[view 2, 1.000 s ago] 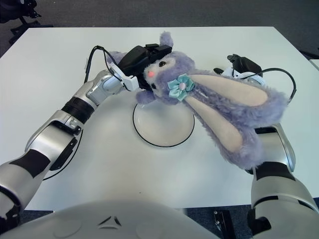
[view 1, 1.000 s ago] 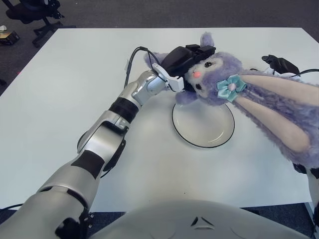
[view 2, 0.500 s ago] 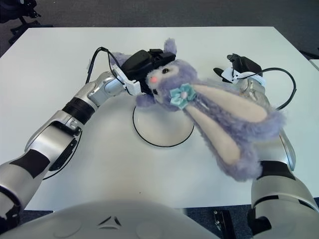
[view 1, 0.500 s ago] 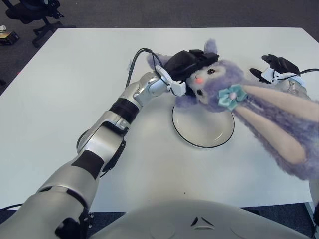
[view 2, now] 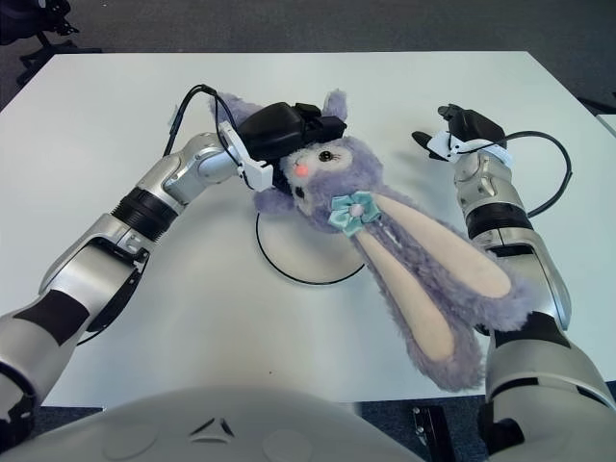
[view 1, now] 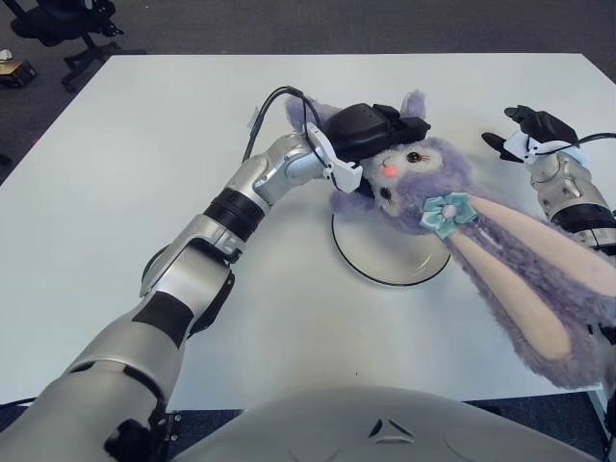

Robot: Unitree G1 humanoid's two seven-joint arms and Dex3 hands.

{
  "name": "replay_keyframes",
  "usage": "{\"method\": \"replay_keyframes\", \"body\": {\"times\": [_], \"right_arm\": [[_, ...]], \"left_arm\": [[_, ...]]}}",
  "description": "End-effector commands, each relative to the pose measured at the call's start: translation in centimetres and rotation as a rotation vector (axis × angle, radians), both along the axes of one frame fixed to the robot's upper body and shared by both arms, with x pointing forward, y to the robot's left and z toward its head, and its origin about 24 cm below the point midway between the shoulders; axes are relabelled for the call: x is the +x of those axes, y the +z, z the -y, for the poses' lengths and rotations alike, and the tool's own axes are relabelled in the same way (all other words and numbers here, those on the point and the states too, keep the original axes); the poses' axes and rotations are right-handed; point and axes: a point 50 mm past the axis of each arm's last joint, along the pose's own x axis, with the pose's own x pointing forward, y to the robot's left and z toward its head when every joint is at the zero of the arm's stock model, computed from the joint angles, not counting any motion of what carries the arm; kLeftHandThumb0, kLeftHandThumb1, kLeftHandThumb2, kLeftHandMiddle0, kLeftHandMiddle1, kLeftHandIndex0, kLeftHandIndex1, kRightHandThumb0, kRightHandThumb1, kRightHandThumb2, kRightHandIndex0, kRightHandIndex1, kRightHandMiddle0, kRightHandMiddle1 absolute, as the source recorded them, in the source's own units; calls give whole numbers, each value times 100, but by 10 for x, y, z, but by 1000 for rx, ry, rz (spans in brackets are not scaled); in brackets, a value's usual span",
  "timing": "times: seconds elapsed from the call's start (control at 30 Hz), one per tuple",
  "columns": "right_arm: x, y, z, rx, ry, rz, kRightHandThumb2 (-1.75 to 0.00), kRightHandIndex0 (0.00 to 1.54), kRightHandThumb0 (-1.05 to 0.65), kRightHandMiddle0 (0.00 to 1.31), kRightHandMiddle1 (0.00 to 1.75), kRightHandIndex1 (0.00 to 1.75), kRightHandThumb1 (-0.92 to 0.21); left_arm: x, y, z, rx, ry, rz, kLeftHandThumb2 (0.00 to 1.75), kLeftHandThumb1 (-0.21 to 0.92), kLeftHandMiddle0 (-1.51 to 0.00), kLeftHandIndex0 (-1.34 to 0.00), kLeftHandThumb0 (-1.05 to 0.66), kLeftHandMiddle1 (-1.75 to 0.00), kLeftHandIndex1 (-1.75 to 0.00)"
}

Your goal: Put the doll into the plate.

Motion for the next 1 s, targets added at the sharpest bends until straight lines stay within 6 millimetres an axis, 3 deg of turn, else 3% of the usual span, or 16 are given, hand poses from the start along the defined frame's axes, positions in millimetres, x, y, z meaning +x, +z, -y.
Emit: {"method": "replay_keyframes", "body": {"times": [0.0, 0.07, 0.17, 0.27, 0.7, 0.77, 0.87, 0.9, 0.93, 0.97], "right_arm": [[0, 8, 6, -20, -13, 26, -57, 55, -53, 42, 4, 1, -92], [0, 8, 6, -21, -13, 26, -57, 56, -54, 42, 4, 1, -92], [0, 8, 6, -24, -12, 27, -57, 56, -54, 42, 4, 1, -92], [-1, 8, 6, -26, -12, 27, -57, 56, -54, 42, 4, 1, -92], [0, 8, 4, -26, -12, 24, -57, 56, -54, 43, 4, 1, -92], [1, 7, 4, -24, -13, 23, -57, 56, -54, 43, 4, 1, -92], [1, 7, 4, -23, -14, 22, -57, 56, -54, 43, 4, 1, -92], [1, 7, 4, -22, -15, 22, -57, 56, -54, 43, 4, 1, -92], [1, 7, 3, -21, -15, 22, -57, 56, -54, 43, 4, 1, -92], [1, 7, 3, -20, -15, 22, -57, 56, -54, 43, 4, 1, -92]], "left_arm": [[-3, 1, -4, 47, -4, -28, 36, 86, -54, -45, -27, -175, -155], [-4, 2, -4, 70, -6, -35, 32, 89, -52, -45, -31, -175, -152], [-7, 5, -4, 130, -21, -39, 29, 91, -48, -42, -11, -157, -139], [-10, 6, -3, 166, -39, -38, 27, 92, -52, -37, -4, -147, -136], [-19, 12, 0, 195, -55, -45, 26, 92, -55, -34, -1, -139, -137], [-21, 14, 0, 198, -53, -52, 25, 92, -51, -35, 20, -142, -97], [-22, 14, -1, 201, -50, -59, 26, 92, -47, -37, 30, -144, -62], [-22, 15, -1, 202, -50, -61, 26, 92, -47, -37, 31, -145, -58], [-22, 15, -2, 203, -49, -64, 21, 92, -46, -36, 5, -119, -48], [-22, 16, -2, 204, -50, -67, 18, 92, -48, -37, -4, -106, -43]]}}
